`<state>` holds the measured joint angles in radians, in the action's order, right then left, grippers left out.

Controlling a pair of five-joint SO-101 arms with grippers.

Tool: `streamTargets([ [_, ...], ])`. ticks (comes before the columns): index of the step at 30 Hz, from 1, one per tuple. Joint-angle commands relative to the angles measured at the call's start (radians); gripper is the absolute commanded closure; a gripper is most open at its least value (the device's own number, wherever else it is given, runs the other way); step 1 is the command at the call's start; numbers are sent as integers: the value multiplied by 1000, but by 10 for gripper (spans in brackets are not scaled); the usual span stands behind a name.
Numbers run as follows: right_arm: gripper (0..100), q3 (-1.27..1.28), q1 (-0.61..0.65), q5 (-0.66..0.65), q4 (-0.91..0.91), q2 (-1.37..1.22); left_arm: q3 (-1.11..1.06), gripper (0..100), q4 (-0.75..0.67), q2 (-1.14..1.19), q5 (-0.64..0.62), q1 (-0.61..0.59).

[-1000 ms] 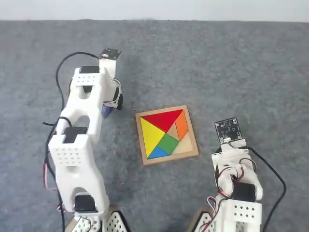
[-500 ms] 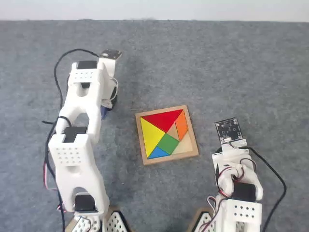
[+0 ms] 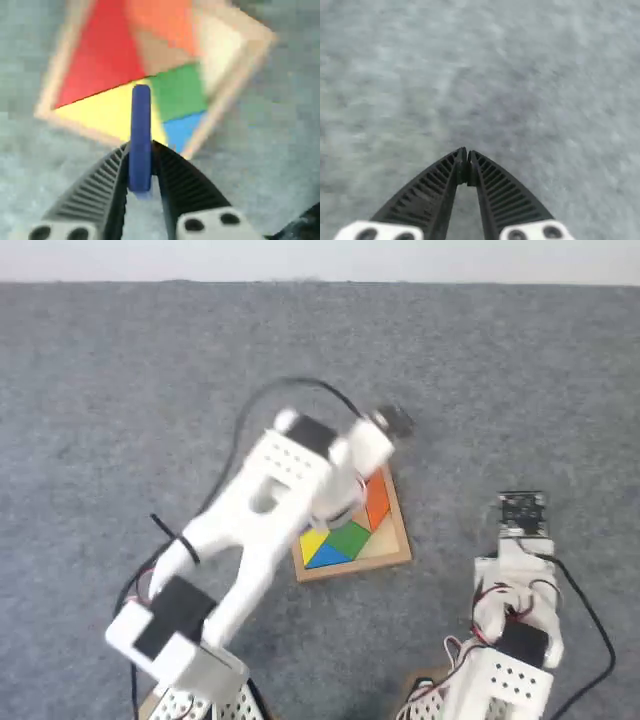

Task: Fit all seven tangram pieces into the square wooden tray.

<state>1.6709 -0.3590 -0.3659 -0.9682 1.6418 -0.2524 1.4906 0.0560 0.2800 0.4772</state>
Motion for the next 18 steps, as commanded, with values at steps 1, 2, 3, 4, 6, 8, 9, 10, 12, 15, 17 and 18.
streamTargets([
  [1,991,17,-93,-9,-7,13,-64,991,-109,-63,23,69],
  [2,991,17,-94,-9,-7,13,-73,991,-138,-51,20,84],
  [3,991,18,-84,-9,-7,13,-74,991,-160,-35,17,98],
  [4,991,18,-68,-8,-8,13,-71,991,-181,-18,11,109],
  [6,991,18,-42,-8,-22,13,-54,991,-224,17,-55,120],
  [8,991,18,-30,-9,-31,13,-24,991,-262,63,-173,120],
  [9,991,18,-30,-9,-31,13,-1,991,-269,89,-221,120],
  [10,991,18,-30,-9,-31,13,21,991,-270,117,-255,121],
  [12,991,18,-30,-9,-31,13,61,991,-276,172,-311,123],
  [15,991,18,-28,-9,-31,13,137,991,-270,238,-387,115],
  [17,991,18,-27,-9,-31,13,177,990,-261,264,-423,115],
  [18,991,18,-27,-9,-31,13,189,990,-258,273,-450,115],
])
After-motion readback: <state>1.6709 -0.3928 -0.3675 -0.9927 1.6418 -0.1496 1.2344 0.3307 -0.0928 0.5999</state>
